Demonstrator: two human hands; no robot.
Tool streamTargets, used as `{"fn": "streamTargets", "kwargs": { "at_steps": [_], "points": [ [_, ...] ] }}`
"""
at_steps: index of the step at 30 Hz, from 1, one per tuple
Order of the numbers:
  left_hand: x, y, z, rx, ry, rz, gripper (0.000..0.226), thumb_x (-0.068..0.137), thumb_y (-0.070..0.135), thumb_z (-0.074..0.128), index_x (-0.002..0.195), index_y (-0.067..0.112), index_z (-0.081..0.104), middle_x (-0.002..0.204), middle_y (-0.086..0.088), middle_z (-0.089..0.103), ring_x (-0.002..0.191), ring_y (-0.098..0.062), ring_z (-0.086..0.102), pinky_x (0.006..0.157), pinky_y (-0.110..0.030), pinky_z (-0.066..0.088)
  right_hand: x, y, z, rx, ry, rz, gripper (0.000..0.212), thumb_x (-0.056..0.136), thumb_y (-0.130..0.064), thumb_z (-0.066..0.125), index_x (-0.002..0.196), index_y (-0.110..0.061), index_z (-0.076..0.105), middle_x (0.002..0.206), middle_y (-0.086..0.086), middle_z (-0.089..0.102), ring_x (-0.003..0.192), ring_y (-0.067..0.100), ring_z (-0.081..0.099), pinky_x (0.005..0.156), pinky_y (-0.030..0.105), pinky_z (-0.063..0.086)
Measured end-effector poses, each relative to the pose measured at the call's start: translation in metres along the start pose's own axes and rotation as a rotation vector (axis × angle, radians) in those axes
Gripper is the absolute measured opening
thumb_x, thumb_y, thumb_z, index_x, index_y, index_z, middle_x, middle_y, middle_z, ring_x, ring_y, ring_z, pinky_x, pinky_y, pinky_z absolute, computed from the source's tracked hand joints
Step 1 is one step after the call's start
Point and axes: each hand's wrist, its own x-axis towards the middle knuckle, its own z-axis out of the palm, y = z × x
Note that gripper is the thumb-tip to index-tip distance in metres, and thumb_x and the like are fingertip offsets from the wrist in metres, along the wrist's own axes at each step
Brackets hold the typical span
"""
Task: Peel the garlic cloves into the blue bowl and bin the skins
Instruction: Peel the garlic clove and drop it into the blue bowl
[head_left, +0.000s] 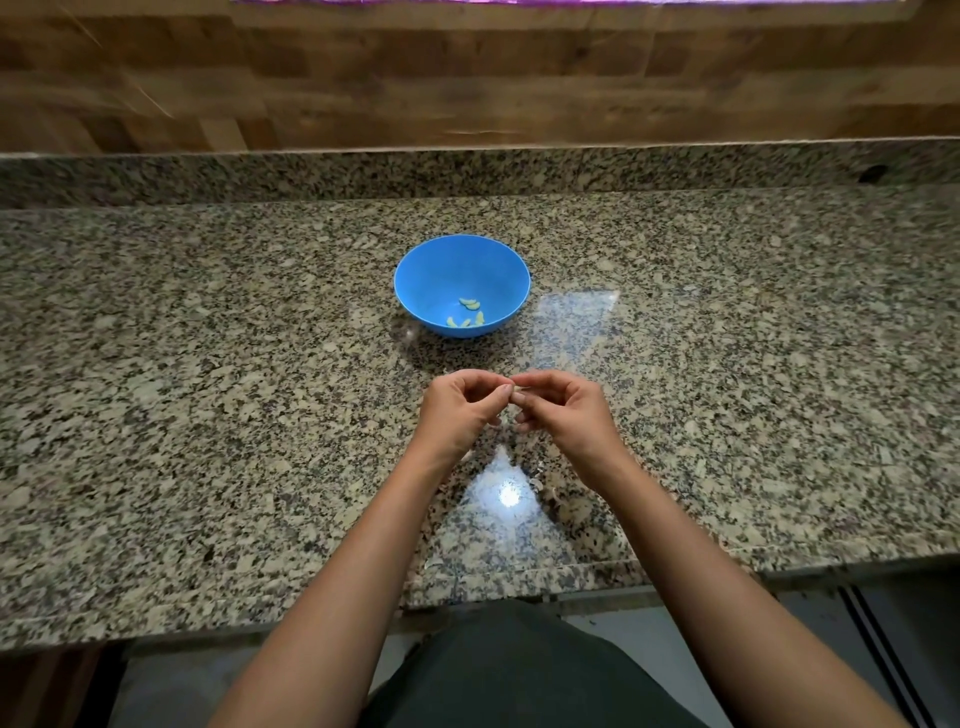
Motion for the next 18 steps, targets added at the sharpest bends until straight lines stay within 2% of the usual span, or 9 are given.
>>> {"fn": "streamTargets", "kwargs": {
  "at_steps": [3, 6, 11, 18],
  "points": [
    [0.0003, -0.0013, 0.0001, 0.009, -0.002, -0.008, 0.005, 0.083, 0.006, 0.068, 0.087, 0.007, 0.070, 0.078, -0.006, 0.069, 0.065, -0.004, 0.062, 0.061, -0.018, 0.050, -0.0004, 0.0020, -0.0006, 0.039, 0.025, -0.007, 0.015, 0.083, 0.005, 0.062, 0.093, -0.005, 0.068, 0.081, 0.011, 0.069, 0.061, 0.012, 0.060, 0.060, 0.021, 0.055],
    [-0.0004, -0.0032, -0.0005, 0.044, -0.005, -0.002, 0.005, 0.082, 0.008, 0.069, 0.086, 0.011, 0.071, 0.082, -0.007, 0.071, 0.072, -0.011, 0.065, 0.067, -0.023, 0.053, 0.0001, 0.0053, -0.0019, 0.016, 0.039, 0.002, 0.016, 0.083, 0.003, 0.063, 0.098, 0.000, 0.067, 0.083, 0.014, 0.069, 0.062, 0.012, 0.061, 0.065, 0.021, 0.056],
    [-0.0009, -0.0041, -0.0019, 0.113, -0.008, 0.034, 0.005, 0.082, 0.010, 0.070, 0.086, 0.014, 0.070, 0.083, -0.008, 0.071, 0.076, -0.015, 0.066, 0.070, -0.029, 0.056, 0.0011, 0.0075, -0.0035, -0.065, 0.025, -0.024, 0.019, 0.084, 0.000, 0.063, 0.103, 0.001, 0.068, 0.088, 0.019, 0.069, 0.069, 0.019, 0.062, 0.071, 0.028, 0.057],
    [-0.0039, -0.0018, 0.0005, 0.206, 0.012, 0.072, 0.004, 0.084, 0.014, 0.068, 0.088, 0.013, 0.070, 0.081, -0.008, 0.070, 0.074, -0.019, 0.066, 0.072, -0.035, 0.058, 0.0020, 0.0086, -0.0022, -0.070, 0.040, -0.036, 0.015, 0.085, 0.000, 0.063, 0.099, 0.001, 0.069, 0.089, 0.020, 0.069, 0.068, 0.020, 0.062, 0.068, 0.029, 0.056]
  ]
}}
